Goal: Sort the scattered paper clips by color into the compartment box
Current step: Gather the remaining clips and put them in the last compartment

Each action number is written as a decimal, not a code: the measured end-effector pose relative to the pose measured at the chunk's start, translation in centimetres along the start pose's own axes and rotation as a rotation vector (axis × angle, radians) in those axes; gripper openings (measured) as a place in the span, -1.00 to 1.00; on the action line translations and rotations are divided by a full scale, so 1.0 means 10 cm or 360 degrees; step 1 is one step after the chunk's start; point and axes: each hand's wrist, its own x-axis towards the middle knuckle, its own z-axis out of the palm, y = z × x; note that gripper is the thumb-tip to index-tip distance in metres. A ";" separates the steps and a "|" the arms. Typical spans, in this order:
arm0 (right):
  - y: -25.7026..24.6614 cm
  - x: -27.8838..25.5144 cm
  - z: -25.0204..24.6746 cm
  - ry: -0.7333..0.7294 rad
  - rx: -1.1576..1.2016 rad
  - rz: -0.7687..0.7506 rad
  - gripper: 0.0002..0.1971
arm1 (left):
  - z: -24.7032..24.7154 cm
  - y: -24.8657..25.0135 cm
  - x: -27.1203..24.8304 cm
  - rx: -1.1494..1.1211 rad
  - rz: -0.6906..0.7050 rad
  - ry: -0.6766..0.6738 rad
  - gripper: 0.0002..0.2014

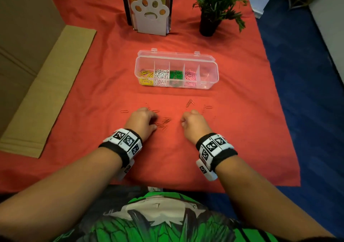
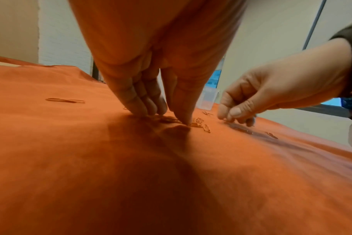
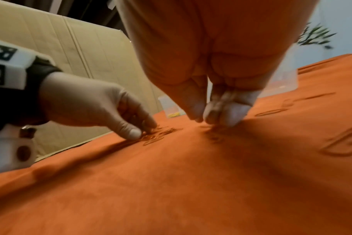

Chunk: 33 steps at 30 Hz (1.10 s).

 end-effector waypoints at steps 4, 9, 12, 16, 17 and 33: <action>-0.18 0.09 0.14 0.0019 -0.0090 -0.0265 -0.75 | 0.06 0.03 0.01 0.0080 0.0079 -0.0052 -0.73; -0.31 0.11 0.22 0.0084 -0.0298 -0.0484 -0.80 | 0.09 0.00 -0.06 0.0127 0.0113 -0.0029 -0.83; -0.28 0.11 0.24 0.0064 -0.0320 -0.0446 -0.85 | 0.06 -0.05 -0.08 0.0071 0.0030 -0.0059 -0.87; -0.18 0.15 0.17 -0.0069 -0.0115 -0.0262 -0.87 | -0.02 -0.13 -0.05 -0.0307 -0.0194 -0.0009 -0.90; -0.16 0.16 0.13 -0.0098 0.0038 -0.0188 -0.88 | -0.04 -0.16 -0.03 -0.0459 -0.0295 -0.0007 -0.90; -0.26 0.06 0.22 -0.0066 -0.0039 -0.0174 -0.76 | 0.09 -0.06 -0.05 -0.0011 0.0152 -0.0095 -0.73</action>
